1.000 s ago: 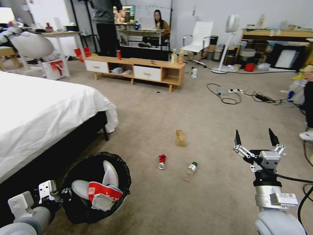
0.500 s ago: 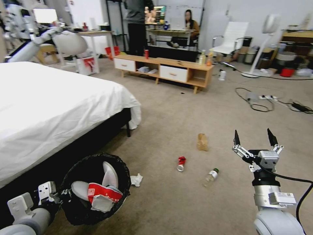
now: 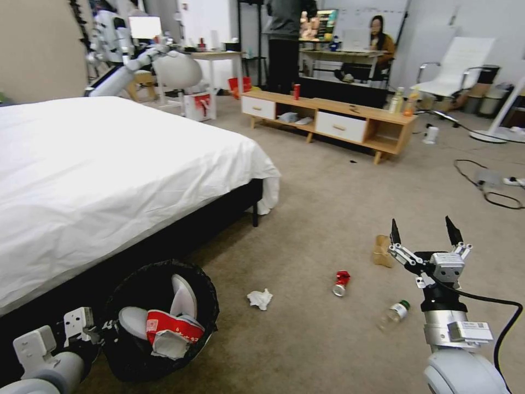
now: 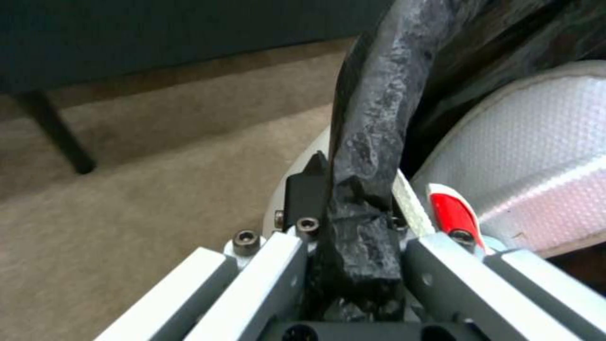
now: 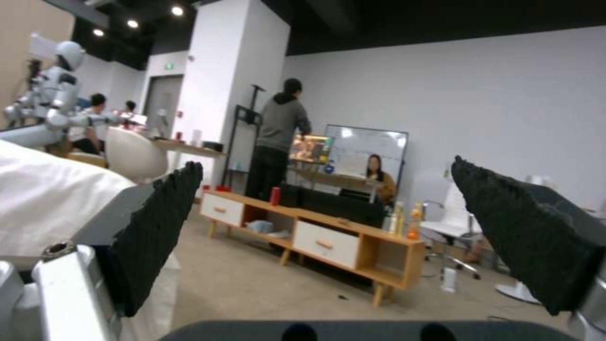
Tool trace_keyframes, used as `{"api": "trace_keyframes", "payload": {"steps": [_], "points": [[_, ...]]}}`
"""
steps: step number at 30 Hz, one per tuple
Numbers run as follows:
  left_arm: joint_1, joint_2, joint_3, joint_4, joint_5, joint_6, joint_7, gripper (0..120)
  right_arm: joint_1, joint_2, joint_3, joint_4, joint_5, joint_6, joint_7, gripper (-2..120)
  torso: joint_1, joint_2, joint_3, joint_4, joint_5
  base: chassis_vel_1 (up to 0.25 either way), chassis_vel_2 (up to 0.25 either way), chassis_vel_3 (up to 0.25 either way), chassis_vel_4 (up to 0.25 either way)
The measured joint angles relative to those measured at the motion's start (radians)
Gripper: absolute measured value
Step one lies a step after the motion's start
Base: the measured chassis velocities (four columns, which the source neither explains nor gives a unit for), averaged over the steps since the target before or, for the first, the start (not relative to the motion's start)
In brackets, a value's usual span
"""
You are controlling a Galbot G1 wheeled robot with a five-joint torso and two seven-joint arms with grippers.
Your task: Pick up the trash bin and place the garbage on the floor into it.
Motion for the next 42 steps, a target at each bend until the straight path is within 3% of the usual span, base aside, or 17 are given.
{"api": "trace_keyframes", "payload": {"steps": [21, 42], "points": [[0.016, 0.003, 0.008, 0.003, 0.032, 0.0, 0.013, 1, -0.008, -0.003, 0.011, -0.017, 0.012, 0.012, -0.035, 100, 0.0, 0.0, 0.0, -0.0004, 0.0001, 0.006, 0.005, 0.005, 0.005], [0.01, 0.012, 0.006, -0.014, -0.012, 0.0, 0.008, 1, -0.033, -0.01, 0.027, -0.001, 0.038, 0.022, -0.093, 100, 0.0, 0.0, 0.0, -0.0004, 0.0, 0.0, 0.0, 0.0, 0.0]]}}
